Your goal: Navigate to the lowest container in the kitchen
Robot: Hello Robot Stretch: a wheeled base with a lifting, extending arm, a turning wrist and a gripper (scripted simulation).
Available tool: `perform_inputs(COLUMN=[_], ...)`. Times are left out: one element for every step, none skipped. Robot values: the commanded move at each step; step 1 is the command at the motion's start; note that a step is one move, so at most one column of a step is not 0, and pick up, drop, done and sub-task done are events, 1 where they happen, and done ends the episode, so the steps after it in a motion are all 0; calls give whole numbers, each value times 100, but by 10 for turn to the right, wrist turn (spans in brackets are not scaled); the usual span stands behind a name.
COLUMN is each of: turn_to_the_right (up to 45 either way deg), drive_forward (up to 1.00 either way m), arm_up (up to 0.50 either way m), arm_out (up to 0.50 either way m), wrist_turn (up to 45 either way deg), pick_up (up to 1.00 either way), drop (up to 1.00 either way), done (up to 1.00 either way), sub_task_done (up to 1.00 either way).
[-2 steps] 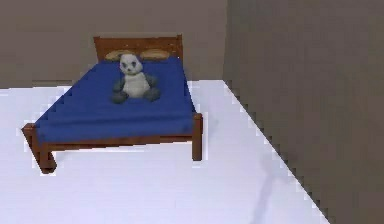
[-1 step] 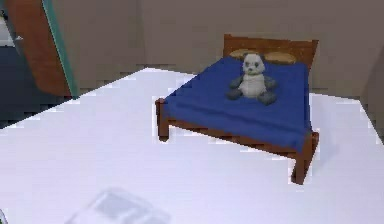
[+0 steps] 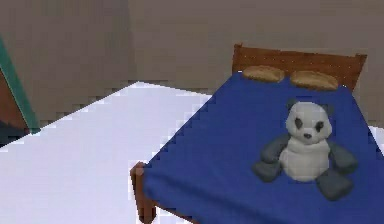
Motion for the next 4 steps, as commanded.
perform_inputs(turn_to_the_right=[-150,0,-450,0], drive_forward=[0,10,0,100], arm_up=[0,0,0,0], arm_out=[0,0,0,0], wrist_turn=[0,0,0,0], pick_up=[0,0,0,0], drop=[0,0,0,0], done=[0,0,0,0], sub_task_done=[0,0,0,0])
